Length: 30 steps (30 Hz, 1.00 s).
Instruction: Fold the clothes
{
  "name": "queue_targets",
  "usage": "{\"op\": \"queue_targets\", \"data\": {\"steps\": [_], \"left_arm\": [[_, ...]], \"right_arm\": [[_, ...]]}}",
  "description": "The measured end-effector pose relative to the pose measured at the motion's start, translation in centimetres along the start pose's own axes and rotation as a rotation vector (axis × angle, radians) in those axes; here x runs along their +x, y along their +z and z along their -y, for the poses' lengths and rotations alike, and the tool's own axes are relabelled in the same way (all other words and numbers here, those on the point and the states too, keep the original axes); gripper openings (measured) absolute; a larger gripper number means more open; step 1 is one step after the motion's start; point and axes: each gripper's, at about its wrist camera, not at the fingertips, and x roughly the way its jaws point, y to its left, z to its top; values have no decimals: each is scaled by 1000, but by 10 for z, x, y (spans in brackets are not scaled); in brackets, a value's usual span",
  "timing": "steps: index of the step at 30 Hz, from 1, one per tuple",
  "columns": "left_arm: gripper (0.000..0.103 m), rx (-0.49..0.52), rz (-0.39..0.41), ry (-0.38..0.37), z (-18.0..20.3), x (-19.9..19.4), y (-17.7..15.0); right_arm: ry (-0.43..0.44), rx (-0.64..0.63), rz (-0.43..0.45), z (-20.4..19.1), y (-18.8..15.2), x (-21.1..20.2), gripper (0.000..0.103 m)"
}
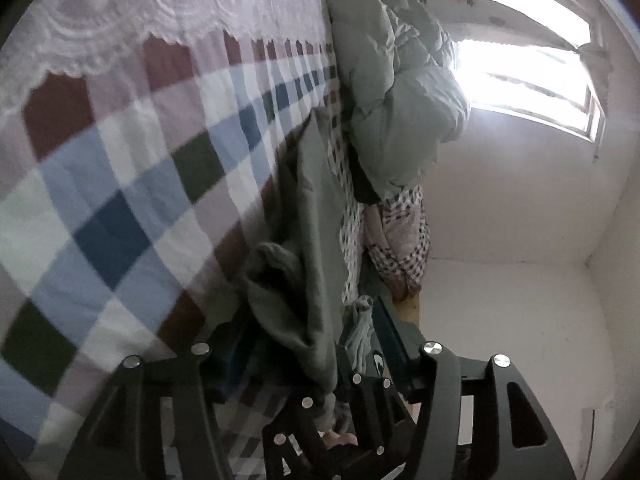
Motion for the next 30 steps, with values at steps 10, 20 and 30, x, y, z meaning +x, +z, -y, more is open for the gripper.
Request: {"op": "queue_targets", "data": {"steps": [10,20,30], "left_arm": [[24,11,21,13,6,16,1],[7,30,28,29,8,13,5],[6,41,34,24,11,11,9]], "right_arm": [[28,37,9,3,1,-6,12],[-61,46,31,0,-14,-14,55],[-175,71,-62,25,-86,-17,63]]}}
